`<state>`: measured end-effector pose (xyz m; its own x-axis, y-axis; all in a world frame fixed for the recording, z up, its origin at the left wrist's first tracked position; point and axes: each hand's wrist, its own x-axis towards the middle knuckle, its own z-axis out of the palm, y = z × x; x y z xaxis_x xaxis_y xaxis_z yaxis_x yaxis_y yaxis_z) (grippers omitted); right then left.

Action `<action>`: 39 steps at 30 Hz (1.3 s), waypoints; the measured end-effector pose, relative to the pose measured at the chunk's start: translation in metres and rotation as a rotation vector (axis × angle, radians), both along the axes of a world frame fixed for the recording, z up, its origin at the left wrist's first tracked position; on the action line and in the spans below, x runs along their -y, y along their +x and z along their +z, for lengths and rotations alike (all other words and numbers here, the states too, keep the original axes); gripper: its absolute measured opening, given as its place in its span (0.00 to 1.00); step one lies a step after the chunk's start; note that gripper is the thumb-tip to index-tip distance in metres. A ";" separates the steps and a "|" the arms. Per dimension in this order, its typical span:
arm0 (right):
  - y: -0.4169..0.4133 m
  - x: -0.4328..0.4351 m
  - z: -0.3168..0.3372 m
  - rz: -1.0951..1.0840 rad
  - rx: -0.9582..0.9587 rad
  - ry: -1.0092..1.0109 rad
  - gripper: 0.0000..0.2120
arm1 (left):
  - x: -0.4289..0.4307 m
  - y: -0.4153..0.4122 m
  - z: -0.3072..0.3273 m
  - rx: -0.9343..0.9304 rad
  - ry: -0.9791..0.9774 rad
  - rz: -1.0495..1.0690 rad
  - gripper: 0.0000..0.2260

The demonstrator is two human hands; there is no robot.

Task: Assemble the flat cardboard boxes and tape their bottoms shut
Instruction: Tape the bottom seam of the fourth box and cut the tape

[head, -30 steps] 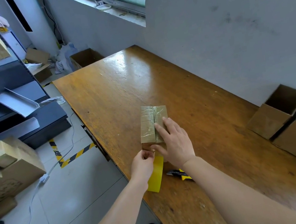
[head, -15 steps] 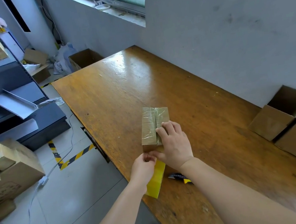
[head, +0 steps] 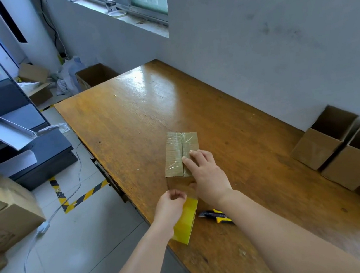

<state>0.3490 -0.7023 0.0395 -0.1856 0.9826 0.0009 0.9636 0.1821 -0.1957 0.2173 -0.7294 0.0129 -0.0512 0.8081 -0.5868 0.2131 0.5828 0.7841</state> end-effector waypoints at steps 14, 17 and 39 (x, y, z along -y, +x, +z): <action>0.004 0.020 0.044 -0.206 -0.778 -0.152 0.09 | 0.002 -0.009 0.063 0.097 0.102 -0.152 0.06; 0.009 0.029 0.055 -0.181 -0.887 -0.245 0.06 | 0.005 -0.012 0.080 0.158 0.135 -0.072 0.05; -0.003 0.032 0.115 -0.046 -0.556 0.093 0.09 | 0.002 -0.020 0.129 -0.720 1.041 -0.302 0.05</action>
<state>0.3459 -0.7341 0.1548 -0.0897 0.9808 0.1731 0.7275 0.1832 -0.6612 0.1971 -0.7315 0.1419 0.1729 0.8994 0.4016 0.7880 -0.3709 0.4914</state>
